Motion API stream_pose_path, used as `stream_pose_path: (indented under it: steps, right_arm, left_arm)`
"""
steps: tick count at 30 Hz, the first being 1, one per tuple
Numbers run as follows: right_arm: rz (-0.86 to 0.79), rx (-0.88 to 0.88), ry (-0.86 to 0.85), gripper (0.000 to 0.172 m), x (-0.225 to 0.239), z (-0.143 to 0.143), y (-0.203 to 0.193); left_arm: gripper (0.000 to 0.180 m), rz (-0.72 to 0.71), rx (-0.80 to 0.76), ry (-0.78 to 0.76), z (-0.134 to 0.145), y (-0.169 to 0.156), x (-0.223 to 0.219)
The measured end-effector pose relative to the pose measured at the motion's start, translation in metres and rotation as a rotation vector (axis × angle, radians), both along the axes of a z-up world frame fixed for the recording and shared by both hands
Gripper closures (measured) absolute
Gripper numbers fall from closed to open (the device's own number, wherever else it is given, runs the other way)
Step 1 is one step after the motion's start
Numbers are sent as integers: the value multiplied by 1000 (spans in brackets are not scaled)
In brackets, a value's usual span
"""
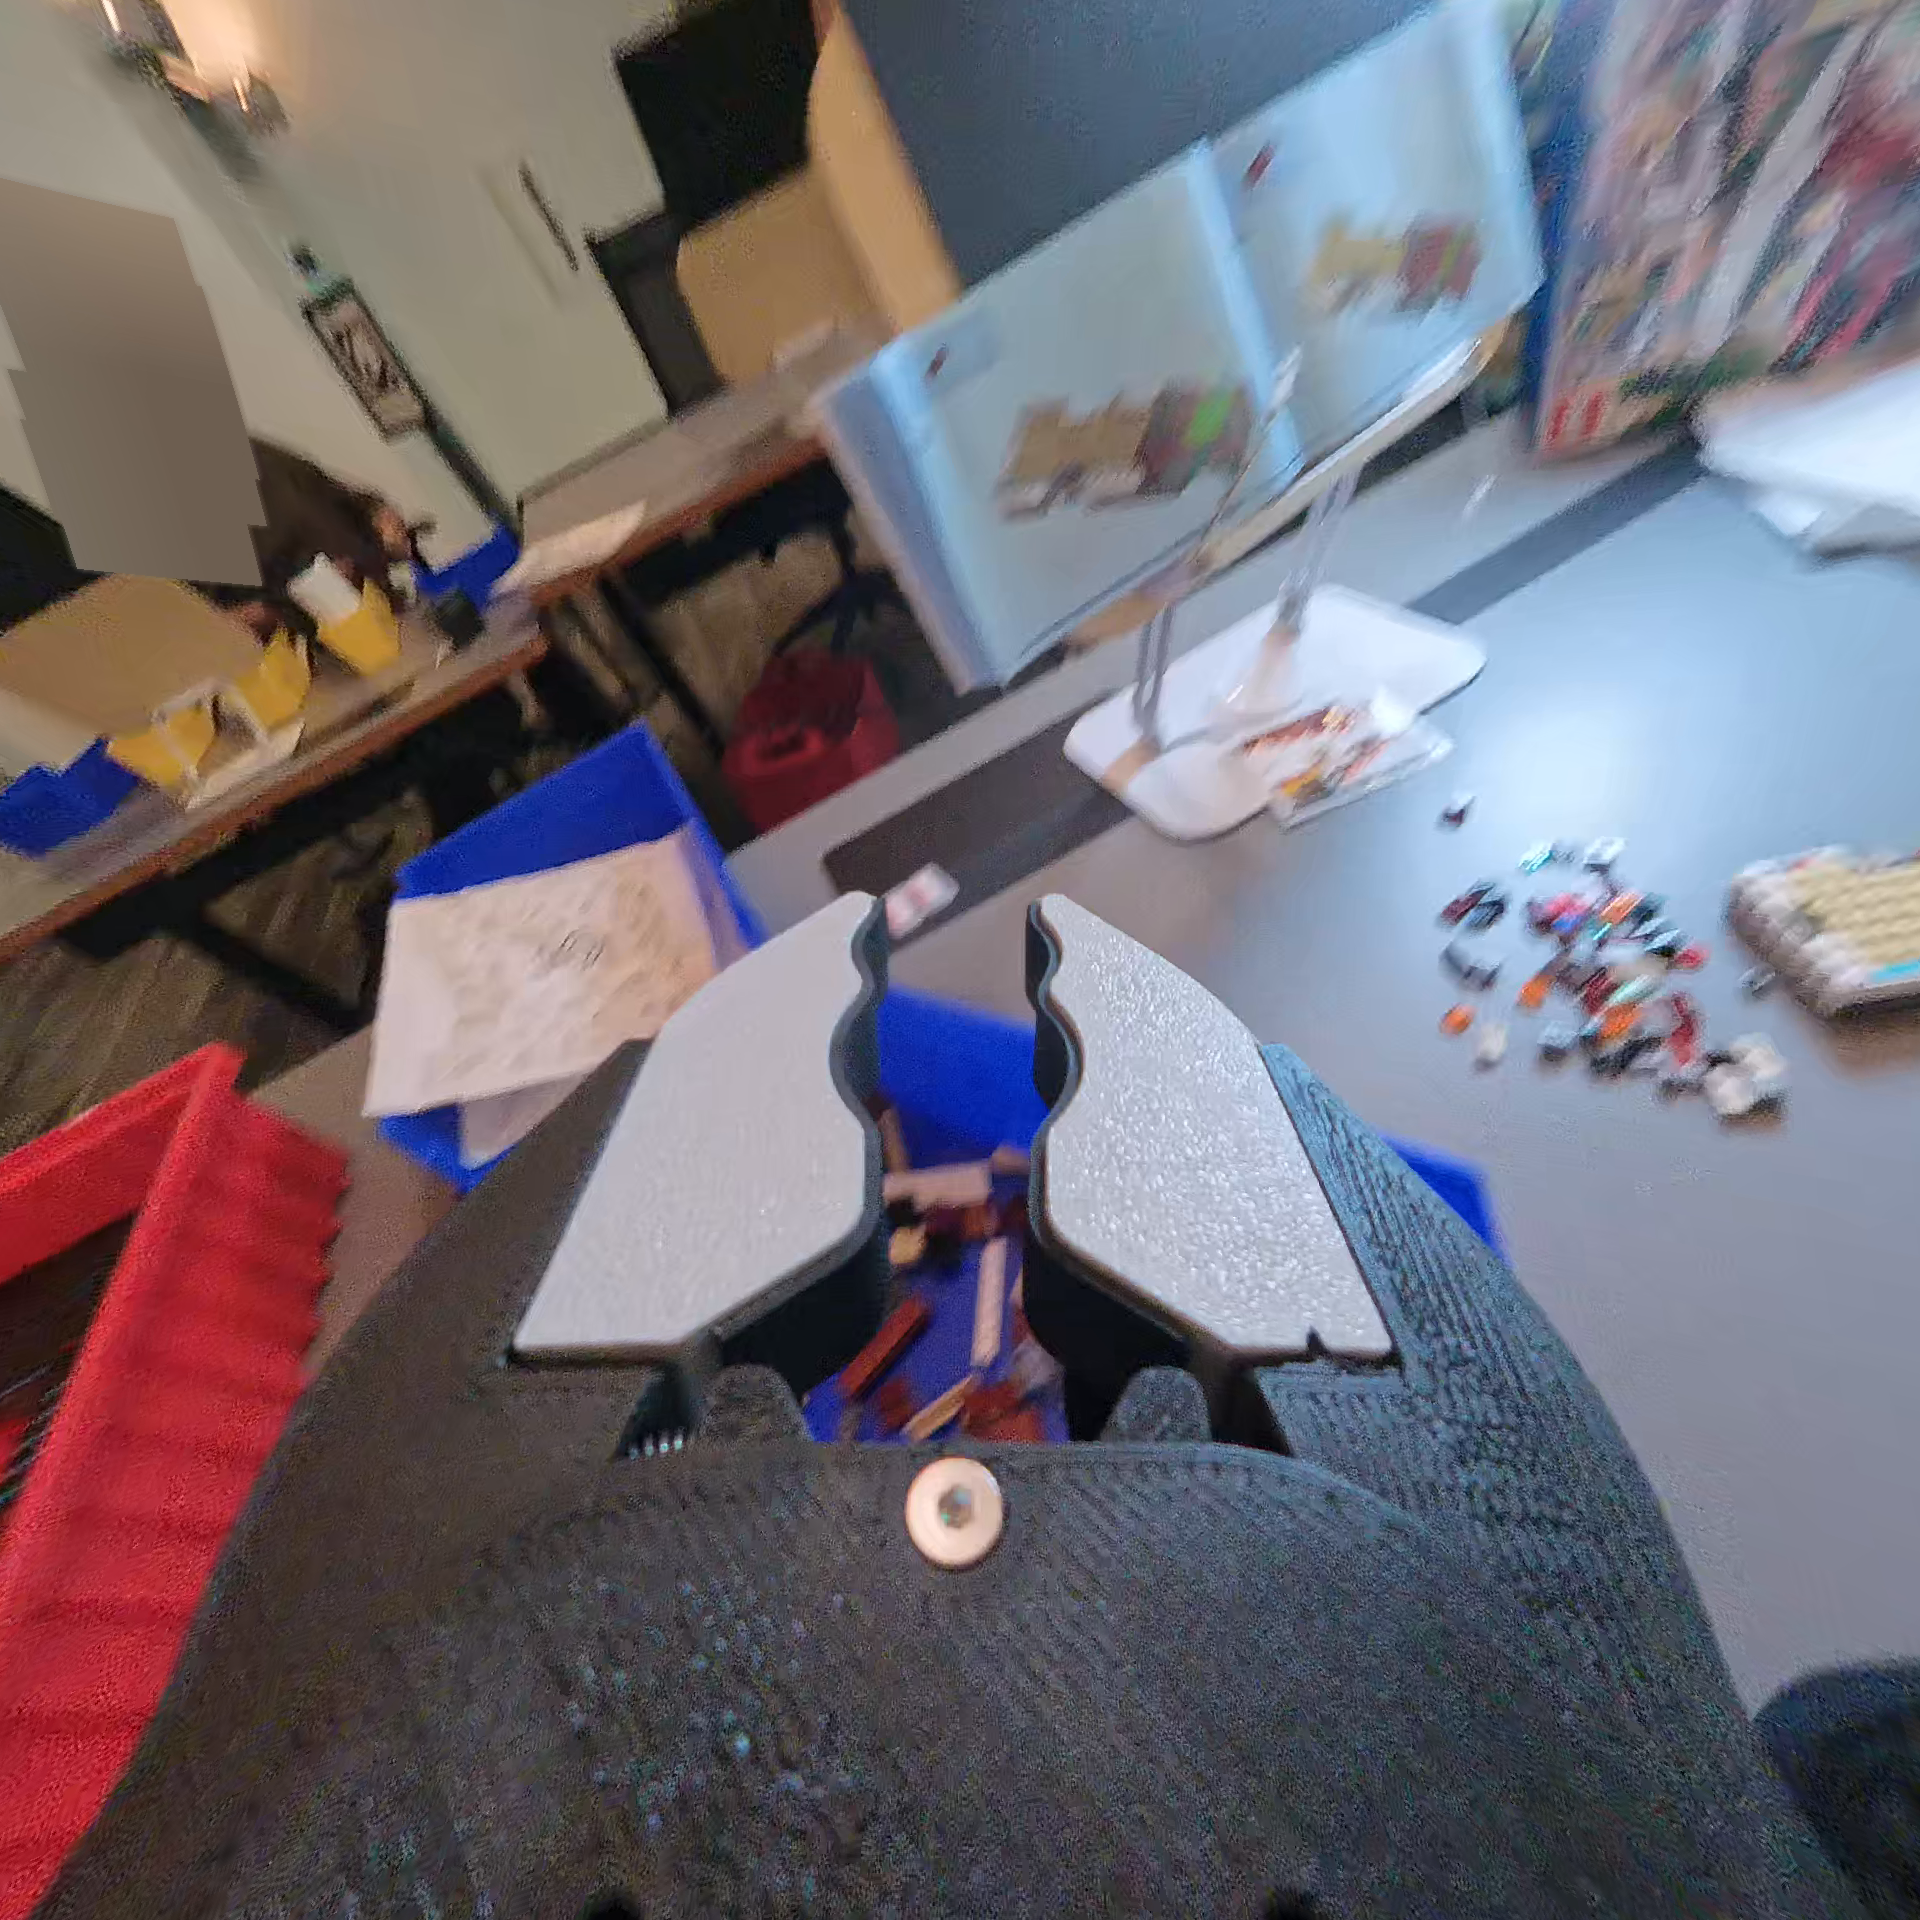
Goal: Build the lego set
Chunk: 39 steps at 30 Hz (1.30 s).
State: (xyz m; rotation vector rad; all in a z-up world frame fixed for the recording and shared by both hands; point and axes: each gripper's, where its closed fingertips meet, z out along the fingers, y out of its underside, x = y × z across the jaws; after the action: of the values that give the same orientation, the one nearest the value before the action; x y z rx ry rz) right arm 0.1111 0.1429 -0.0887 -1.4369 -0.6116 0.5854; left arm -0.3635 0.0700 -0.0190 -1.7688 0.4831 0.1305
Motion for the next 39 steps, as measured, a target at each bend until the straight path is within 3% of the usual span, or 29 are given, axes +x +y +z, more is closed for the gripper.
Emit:
stream_pose_path:
  steps: [2,8,11,16,26,31,39]
  right_arm:
    - [-32,-7,16,151,9,-7,1]
    - [-26,-24,22,151,2,-16,6]
    - [-15,-1,-24,151,-4,-18,4]
    - [-10,1,-63,151,-9,-26,5]
    - [-15,-42,-90,151,-12,-42,11]
    - [-12,-47,-109,151,-16,-48,14]
    - [-19,-44,-132,151,-17,-49,16]
  left_arm:
    - [157,31,-163,47,-17,3,-41]
    - [163,-32,-774,246,-136,10,-105]
    - [163,-87,-956,370,-174,12,-117]
    - [160,-177,-1131,540,-212,25,-138]
    - [157,-359,-1268,706,-245,35,-156]
    - [158,-418,-1310,734,-245,36,-157]
    - [149,-435,-1256,867,-244,39,-159]
